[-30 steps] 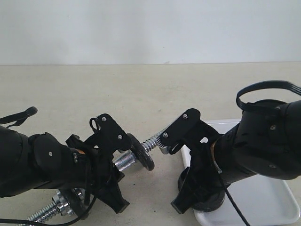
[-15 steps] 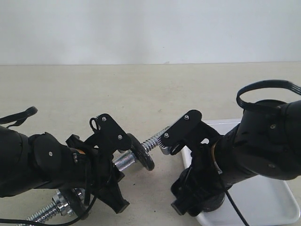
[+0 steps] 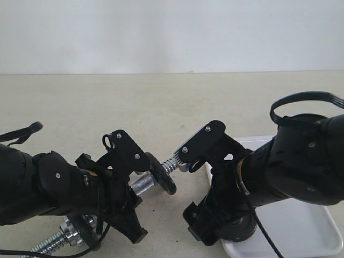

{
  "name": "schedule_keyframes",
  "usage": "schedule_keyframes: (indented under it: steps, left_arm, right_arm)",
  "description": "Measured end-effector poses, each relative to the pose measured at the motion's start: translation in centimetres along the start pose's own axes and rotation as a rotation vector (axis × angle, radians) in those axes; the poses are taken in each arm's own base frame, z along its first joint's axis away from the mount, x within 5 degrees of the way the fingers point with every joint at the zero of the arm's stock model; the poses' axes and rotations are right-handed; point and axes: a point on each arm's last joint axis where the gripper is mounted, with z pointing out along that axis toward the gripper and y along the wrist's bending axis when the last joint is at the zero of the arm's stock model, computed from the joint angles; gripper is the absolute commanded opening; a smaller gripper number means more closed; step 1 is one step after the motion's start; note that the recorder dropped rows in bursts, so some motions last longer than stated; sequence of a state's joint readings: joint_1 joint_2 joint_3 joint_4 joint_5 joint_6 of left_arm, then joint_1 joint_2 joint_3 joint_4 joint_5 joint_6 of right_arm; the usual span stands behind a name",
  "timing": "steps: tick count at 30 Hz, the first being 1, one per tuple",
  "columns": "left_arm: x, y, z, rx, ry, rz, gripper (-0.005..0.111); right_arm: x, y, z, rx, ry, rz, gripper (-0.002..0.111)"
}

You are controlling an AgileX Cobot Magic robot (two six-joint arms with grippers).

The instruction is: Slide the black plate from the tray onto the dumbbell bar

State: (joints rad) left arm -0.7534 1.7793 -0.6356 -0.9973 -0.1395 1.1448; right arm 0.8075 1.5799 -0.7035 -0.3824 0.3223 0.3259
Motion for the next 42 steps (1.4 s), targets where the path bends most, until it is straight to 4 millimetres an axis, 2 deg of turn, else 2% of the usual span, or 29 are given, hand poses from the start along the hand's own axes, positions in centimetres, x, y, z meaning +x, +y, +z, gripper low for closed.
schedule_keyframes:
  steps: [13, 25, 30, 34, 38, 40, 42]
  left_arm:
    - [0.0, 0.0, 0.0, 0.001, 0.000, 0.000, 0.004]
    - [0.0, 0.0, 0.0, 0.002, 0.001, 0.019, 0.004]
    - [0.0, 0.0, 0.0, 0.002, 0.001, 0.031, 0.004]
    - [0.0, 0.0, 0.0, 0.002, 0.001, 0.040, 0.004]
    - [0.0, 0.0, 0.0, 0.002, 0.001, 0.051, 0.004]
    - [0.0, 0.0, 0.0, 0.002, 0.001, 0.052, 0.004]
    - [0.0, 0.0, 0.0, 0.002, 0.001, 0.055, 0.004]
  right_arm:
    - [0.1, 0.0, 0.0, 0.000, 0.010, 0.033, 0.105]
    - [1.0, -0.3, -0.1, 0.032, 0.113, -0.024, 0.105]
    - [0.2, -0.4, -0.4, 0.036, 0.109, -0.064, 0.105]
    - [-0.8, -0.2, -1.5, -0.006, 0.055, -0.106, 0.105]
    - [-0.9, 0.1, -2.0, -0.064, 0.046, -0.146, 0.105]
    - [-0.7, -0.2, -2.0, -0.088, 0.062, -0.151, 0.102]
    - [-0.5, -0.8, -1.9, -0.112, 0.075, -0.149, 0.093]
